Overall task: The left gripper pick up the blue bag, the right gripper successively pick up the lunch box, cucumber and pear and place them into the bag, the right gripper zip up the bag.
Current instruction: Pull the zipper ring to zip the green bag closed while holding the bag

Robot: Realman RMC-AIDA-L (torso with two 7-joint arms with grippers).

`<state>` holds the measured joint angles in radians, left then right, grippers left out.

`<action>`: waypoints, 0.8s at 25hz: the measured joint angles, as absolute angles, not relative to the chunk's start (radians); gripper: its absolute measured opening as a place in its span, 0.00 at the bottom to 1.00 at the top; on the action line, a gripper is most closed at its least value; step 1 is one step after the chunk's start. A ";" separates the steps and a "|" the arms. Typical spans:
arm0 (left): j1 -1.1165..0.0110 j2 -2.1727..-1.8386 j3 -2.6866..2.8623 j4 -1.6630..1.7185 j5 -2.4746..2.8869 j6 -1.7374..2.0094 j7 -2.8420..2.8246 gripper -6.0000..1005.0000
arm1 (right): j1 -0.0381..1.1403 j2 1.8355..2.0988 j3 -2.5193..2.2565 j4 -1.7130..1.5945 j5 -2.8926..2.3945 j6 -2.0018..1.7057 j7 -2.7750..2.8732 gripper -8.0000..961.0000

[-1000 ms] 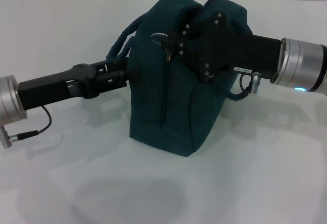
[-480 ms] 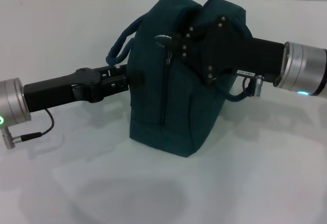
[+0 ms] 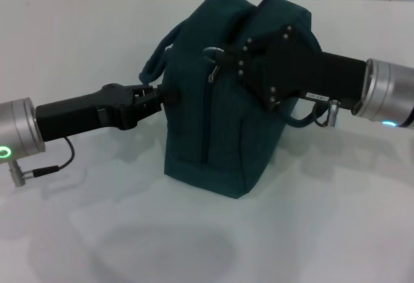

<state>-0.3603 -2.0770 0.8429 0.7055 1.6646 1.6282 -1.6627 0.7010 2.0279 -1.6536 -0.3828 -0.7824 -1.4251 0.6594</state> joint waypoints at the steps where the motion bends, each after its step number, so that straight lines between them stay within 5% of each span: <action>1: -0.362 -2.078 0.844 0.706 1.663 1.630 -1.660 0.22 | 0.694 2.028 -1.654 -0.390 -0.778 -1.425 0.662 0.02; 5: -0.367 -2.079 0.849 0.706 1.666 1.635 -1.649 0.11 | 0.672 2.028 -1.654 -0.418 -0.749 -1.425 0.698 0.02; 20: -0.360 -2.079 0.855 0.697 1.686 1.687 -1.576 0.06 | 0.665 2.028 -1.643 -0.415 -0.700 -1.352 0.728 0.02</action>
<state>-0.3604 -2.0785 0.8555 0.6971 1.6864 1.6868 -1.5759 0.6655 2.0279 -1.6434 -0.4146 -0.7003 -1.3515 0.7285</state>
